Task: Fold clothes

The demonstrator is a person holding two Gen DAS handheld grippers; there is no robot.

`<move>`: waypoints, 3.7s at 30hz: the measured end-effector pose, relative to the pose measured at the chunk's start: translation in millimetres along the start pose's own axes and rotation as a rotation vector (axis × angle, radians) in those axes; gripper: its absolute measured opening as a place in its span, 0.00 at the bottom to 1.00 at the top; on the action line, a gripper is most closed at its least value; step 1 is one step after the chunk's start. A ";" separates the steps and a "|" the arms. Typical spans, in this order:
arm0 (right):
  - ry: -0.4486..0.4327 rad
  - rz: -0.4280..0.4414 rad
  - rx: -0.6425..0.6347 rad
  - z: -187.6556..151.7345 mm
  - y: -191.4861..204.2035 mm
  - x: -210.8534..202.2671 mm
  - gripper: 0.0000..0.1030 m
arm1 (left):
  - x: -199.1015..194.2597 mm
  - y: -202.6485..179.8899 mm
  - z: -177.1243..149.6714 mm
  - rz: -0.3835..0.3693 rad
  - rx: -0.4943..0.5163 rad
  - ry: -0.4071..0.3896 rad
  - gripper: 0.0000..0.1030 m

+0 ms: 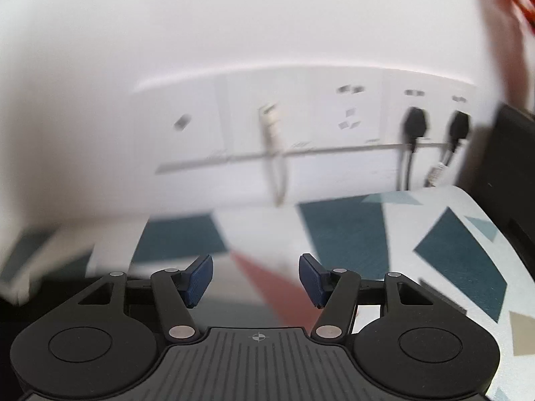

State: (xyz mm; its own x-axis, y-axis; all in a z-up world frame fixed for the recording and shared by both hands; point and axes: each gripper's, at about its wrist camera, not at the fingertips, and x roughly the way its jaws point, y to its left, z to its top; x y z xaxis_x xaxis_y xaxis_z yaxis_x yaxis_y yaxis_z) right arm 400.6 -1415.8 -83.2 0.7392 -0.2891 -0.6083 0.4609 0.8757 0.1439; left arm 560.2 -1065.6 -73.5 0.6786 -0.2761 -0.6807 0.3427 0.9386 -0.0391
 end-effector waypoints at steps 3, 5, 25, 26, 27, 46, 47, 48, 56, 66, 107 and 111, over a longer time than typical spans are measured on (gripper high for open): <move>0.002 0.011 0.014 -3.1 -12.1 -14.8 0.60 | -8.2 12.3 -10.5 -0.027 0.031 0.045 0.68; 0.027 0.033 0.022 -12.8 -21.2 -27.6 0.69 | -12.2 17.9 -26.5 -0.054 0.064 0.112 0.71; 0.238 -0.006 -0.116 -85.5 11.2 -38.7 0.99 | -34.4 26.8 -98.7 -0.046 0.073 0.273 1.00; 0.235 -0.011 -0.122 -85.5 12.1 -37.4 0.99 | -34.2 26.6 -98.9 -0.045 0.070 0.272 1.00; 0.229 -0.011 -0.128 -85.7 12.2 -36.2 0.99 | -34.0 26.5 -99.2 -0.044 0.066 0.270 1.00; 0.226 -0.037 -0.102 -83.6 14.5 -31.0 0.99 | -39.7 10.8 -100.6 -0.169 0.067 0.317 0.98; 0.229 -0.037 -0.102 -83.2 14.4 -30.8 0.99 | -38.9 3.9 -100.5 -0.175 0.089 0.318 0.98; 0.231 -0.037 -0.102 -82.9 14.4 -30.7 0.99 | -38.2 -3.0 -100.4 -0.181 0.111 0.320 1.00; 0.228 -0.016 -0.121 -82.8 11.4 -31.0 0.99 | -36.3 -8.7 -99.6 -0.170 0.104 0.322 1.00; 0.233 -0.004 -0.130 -81.0 12.0 -29.4 0.99 | -34.1 -10.0 -97.1 -0.138 0.073 0.332 1.00; 0.231 0.593 -0.262 -42.7 108.3 -48.3 0.18 | -165.2 31.5 -124.4 -0.072 -0.128 0.098 0.24; 0.191 0.751 -0.315 -30.7 154.7 -92.2 0.17 | -229.1 61.1 -142.2 -0.002 -0.193 0.015 0.24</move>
State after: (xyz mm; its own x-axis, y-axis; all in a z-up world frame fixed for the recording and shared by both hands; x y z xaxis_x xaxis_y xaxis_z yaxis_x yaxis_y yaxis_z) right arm 388.7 -1241.8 -28.9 0.6864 0.4602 -0.5631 -0.3008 0.8846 0.3563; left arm 333.3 -915.6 -24.0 0.6677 -0.2758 -0.6914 0.2119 0.9608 -0.1786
